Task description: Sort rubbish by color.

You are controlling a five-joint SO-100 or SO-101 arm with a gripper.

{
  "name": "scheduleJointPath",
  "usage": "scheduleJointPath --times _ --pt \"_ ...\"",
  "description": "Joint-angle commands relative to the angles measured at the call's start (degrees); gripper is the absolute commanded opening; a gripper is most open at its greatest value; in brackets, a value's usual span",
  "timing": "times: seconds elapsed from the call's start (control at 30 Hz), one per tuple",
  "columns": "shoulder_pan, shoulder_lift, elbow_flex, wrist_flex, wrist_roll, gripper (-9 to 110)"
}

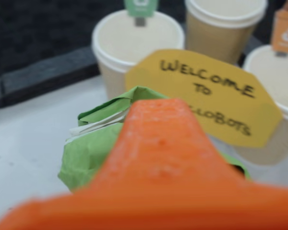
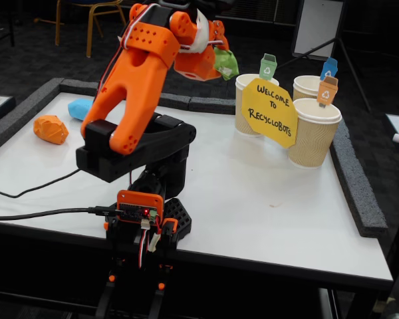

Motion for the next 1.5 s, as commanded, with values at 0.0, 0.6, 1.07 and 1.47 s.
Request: scheduleJointPath --times 0.0,0.6,1.07,1.47 --pt "2.7 0.5 -7.3 0.2 0.3 0" --pt "3.3 0.5 -15.7 5.7 0.8 0" --pt "2.5 0.5 -17.5 5.2 0.6 0" --pt "2.2 0.5 -18.2 6.1 0.5 0"
